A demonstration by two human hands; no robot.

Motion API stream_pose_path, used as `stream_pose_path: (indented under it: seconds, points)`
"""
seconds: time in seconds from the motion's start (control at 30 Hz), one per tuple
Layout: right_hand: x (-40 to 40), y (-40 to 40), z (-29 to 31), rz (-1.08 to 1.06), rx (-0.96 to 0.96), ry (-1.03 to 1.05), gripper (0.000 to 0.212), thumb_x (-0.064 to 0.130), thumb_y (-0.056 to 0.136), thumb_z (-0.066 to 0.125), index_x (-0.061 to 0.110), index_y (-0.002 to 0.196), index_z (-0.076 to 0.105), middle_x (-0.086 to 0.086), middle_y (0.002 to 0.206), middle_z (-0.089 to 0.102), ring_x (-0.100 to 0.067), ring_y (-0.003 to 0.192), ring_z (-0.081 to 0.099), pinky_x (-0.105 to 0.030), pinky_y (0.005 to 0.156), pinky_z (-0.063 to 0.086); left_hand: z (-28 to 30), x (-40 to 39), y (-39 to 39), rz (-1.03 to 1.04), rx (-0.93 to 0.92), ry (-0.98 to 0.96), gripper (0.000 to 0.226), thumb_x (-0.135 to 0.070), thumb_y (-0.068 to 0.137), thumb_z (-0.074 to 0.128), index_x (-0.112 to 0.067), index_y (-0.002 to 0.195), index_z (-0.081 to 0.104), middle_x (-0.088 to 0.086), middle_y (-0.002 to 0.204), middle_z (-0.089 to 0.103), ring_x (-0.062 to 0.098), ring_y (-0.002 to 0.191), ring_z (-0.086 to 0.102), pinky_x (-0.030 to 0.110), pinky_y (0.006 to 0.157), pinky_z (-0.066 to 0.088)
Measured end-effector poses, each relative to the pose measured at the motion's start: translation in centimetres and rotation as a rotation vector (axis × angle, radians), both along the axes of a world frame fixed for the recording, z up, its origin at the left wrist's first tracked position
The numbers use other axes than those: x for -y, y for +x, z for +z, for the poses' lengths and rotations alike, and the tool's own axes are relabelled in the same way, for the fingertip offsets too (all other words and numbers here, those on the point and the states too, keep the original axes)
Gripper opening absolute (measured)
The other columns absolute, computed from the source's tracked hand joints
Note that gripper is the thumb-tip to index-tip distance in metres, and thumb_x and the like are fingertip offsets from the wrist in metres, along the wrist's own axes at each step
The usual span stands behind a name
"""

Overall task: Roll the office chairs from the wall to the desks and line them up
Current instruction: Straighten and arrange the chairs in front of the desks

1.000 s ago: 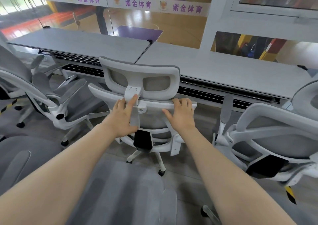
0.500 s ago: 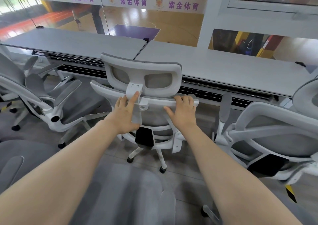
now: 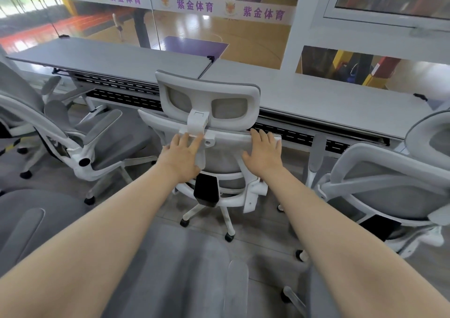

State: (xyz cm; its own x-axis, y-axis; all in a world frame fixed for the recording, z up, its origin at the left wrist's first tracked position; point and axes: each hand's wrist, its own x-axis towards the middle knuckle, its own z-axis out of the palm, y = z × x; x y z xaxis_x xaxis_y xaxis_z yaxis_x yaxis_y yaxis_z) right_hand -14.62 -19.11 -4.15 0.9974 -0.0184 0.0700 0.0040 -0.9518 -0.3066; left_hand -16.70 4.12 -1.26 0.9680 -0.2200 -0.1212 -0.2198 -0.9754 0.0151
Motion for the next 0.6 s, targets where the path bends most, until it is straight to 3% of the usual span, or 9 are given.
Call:
stream_pose_path:
  seconds: [0.17, 0.3, 0.43, 0.53, 0.6]
  points:
    - [-2.2, -6.3, 2.1, 0.039, 0.040, 0.058, 0.068, 0.035, 0.090, 0.048, 0.014, 0.150, 0.023, -0.011, 0.151, 0.033, -0.032, 0.143, 0.022, -0.051, 0.117, 0.016, 0.6, -0.7, -5.0, -0.041, -0.080, 0.026, 0.082, -0.036, 0.089, 0.050, -0.024, 0.154, 0.001, 0.008, 0.161, 0.011, 0.029, 0.148, 0.009, 0.046, 0.118, 0.021]
    - [-4.2, -12.9, 4.7, 0.088, 0.067, 0.208, 0.057, 0.028, 0.091, 0.051, 0.013, 0.144, 0.033, -0.011, 0.143, 0.043, -0.030, 0.134, 0.034, -0.043, 0.114, 0.025, 2.6, -2.4, -9.3, -0.157, -0.026, -0.064, 0.057, -0.029, 0.088, 0.047, -0.025, 0.144, 0.035, 0.001, 0.148, 0.042, 0.025, 0.136, 0.037, 0.045, 0.110, 0.035]
    - [-6.3, -19.7, 6.2, 0.103, 0.077, 0.357, 0.051, 0.025, 0.090, 0.049, 0.022, 0.140, 0.039, -0.004, 0.140, 0.046, -0.025, 0.132, 0.037, -0.041, 0.110, 0.033, 5.5, -4.5, -13.7, -0.227, 0.011, -0.079, 0.054, -0.029, 0.090, 0.049, -0.024, 0.143, 0.040, -0.001, 0.143, 0.049, 0.023, 0.131, 0.043, 0.041, 0.106, 0.039]
    - [-8.2, -25.0, 7.2, 0.120, 0.122, 0.387, 0.047, 0.023, 0.090, 0.052, 0.021, 0.136, 0.044, 0.000, 0.133, 0.051, -0.018, 0.126, 0.043, -0.030, 0.101, 0.035, 8.1, -6.1, -17.9, -0.252, 0.012, -0.170, 0.048, -0.031, 0.089, 0.050, -0.026, 0.138, 0.047, -0.003, 0.137, 0.055, 0.020, 0.126, 0.048, 0.042, 0.101, 0.044]
    - [-9.8, -28.6, 7.9, 0.135, 0.142, 0.423, 0.043, 0.020, 0.090, 0.054, 0.020, 0.132, 0.047, 0.000, 0.129, 0.053, -0.017, 0.122, 0.045, -0.031, 0.100, 0.038, 9.4, -7.3, -21.0, -0.273, 0.013, -0.225, 0.044, -0.031, 0.089, 0.049, -0.027, 0.133, 0.052, -0.005, 0.131, 0.058, 0.017, 0.122, 0.052, 0.043, 0.097, 0.046]
